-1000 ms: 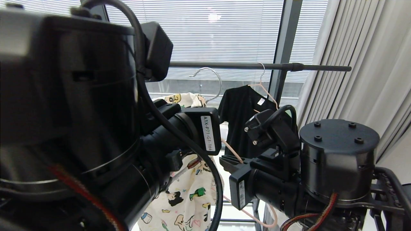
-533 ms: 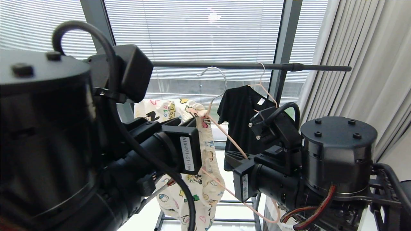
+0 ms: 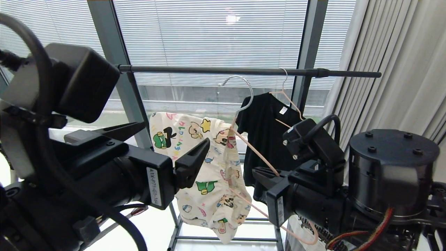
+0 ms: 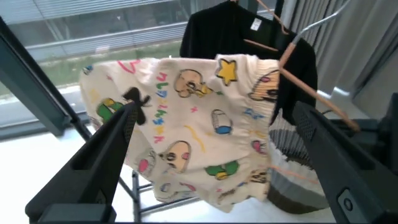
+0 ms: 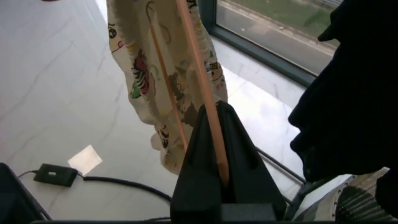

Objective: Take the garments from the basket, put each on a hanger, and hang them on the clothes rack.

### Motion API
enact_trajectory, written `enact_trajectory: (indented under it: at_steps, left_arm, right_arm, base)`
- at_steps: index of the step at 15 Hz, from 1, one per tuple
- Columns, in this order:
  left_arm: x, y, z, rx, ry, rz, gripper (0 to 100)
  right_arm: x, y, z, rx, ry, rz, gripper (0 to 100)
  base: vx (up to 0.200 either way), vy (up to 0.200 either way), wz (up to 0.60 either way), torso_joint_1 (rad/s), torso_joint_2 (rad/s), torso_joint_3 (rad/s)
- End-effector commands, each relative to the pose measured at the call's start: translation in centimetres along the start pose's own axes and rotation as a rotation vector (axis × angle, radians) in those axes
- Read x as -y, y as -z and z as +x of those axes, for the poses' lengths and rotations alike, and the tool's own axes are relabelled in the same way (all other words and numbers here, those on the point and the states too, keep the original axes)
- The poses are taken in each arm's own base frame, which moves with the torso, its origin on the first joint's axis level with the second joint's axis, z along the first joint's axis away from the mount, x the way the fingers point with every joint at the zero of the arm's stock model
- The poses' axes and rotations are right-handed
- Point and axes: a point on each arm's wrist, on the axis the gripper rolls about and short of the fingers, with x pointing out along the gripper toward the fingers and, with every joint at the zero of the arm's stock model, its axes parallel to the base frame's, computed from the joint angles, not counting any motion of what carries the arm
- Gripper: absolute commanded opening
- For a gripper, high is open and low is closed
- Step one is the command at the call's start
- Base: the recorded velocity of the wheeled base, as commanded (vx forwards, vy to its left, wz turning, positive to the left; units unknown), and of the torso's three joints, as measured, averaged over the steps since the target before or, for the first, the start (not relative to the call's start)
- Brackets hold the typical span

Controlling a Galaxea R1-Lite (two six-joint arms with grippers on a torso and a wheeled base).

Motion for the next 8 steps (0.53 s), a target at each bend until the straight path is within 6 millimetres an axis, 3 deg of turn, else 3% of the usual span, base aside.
enact_trajectory:
  at_steps: [1, 3, 4, 5, 8]
  left_arm:
    - [-3.0, 1.8, -2.0, 0.006, 0.024, 0.058, 100]
    - [-4.6, 3.5, -3.6, 0.019, 0.121, 0.136, 100]
    - [-4.6, 3.5, -3.6, 0.019, 0.121, 0.136, 100]
    - [-5.5, 6.8, -5.3, 0.021, 0.311, 0.234, 100]
    - [-4.7, 8.1, -5.6, 0.002, 0.442, 0.264, 100]
  right_arm:
    - [1.1, 1.3, -3.4, -0.026, -0.073, -0.053, 0]
    - [1.8, 3.0, -5.6, -0.066, -0.141, -0.128, 0]
    - [1.8, 3.0, -5.6, -0.066, -0.141, -0.128, 0]
    - [2.4, 4.9, -7.6, -0.109, -0.201, -0.258, 0]
    - [2.3, 5.2, -8.3, -0.127, -0.274, -0.337, 0]
  base:
    - [0.000, 0.000, 0.00, 0.000, 0.00, 0.000]
    - [0.000, 0.000, 0.00, 0.000, 0.00, 0.000]
    - [0.000, 0.000, 0.00, 0.000, 0.00, 0.000]
    - [0.000, 0.000, 0.00, 0.000, 0.00, 0.000]
    - [0.000, 0.000, 0.00, 0.000, 0.00, 0.000]
